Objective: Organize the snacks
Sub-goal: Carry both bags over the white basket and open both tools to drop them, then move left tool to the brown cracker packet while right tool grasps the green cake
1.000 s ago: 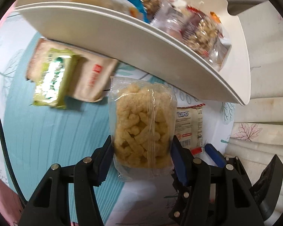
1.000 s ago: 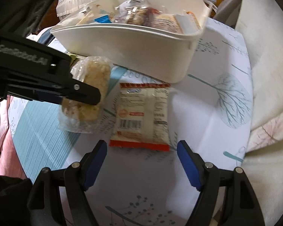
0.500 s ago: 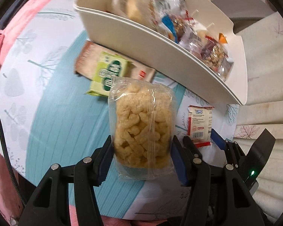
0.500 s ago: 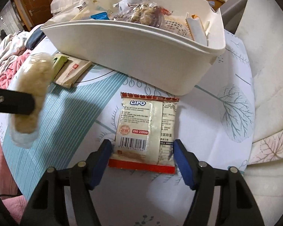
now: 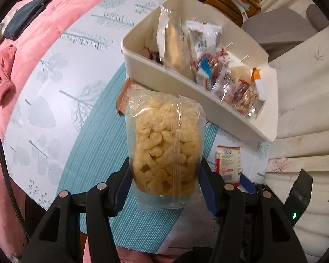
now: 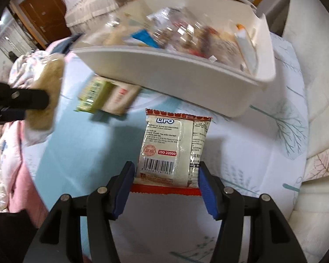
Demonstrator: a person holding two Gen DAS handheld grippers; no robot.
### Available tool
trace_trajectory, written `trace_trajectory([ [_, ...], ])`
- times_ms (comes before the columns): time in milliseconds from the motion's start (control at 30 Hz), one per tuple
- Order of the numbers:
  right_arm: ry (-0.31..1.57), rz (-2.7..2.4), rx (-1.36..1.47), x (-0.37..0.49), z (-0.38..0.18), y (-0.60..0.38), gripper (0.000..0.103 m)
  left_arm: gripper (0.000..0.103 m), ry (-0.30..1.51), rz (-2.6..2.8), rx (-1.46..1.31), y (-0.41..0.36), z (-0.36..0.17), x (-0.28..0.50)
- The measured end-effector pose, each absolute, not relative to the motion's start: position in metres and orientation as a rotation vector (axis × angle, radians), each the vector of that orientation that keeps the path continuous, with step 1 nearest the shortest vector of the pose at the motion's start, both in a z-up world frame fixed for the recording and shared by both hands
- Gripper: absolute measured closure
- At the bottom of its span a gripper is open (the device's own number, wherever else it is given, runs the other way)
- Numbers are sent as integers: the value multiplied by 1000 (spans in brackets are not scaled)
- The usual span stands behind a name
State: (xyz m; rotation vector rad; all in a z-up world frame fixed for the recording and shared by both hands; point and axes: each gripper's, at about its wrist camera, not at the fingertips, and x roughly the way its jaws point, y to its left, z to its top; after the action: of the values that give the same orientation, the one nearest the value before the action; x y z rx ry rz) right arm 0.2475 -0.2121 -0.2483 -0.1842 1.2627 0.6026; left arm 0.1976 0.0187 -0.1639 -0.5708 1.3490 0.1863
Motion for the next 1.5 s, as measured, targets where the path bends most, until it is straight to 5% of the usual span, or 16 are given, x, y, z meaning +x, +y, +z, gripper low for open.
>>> trace_trajectory([
  [700,976,563,-61,313,-138,-191,45,46,1187,63,-415,38,-78,298],
  [933,985,469,24,350,-133,-211,44,45,1156,29,-405,36,-82,325],
  [1033,1029,461,76,355,-143,-216,38,27,1146,27,-410,34,-84,326],
  [1100,1054,438,90,354,-150,-218,27,27,1141,21,-416,33,-86,323],
  [1500,1152,512,110,324,-176,-214,27,27,1149,69,-529,34,-125,260],
])
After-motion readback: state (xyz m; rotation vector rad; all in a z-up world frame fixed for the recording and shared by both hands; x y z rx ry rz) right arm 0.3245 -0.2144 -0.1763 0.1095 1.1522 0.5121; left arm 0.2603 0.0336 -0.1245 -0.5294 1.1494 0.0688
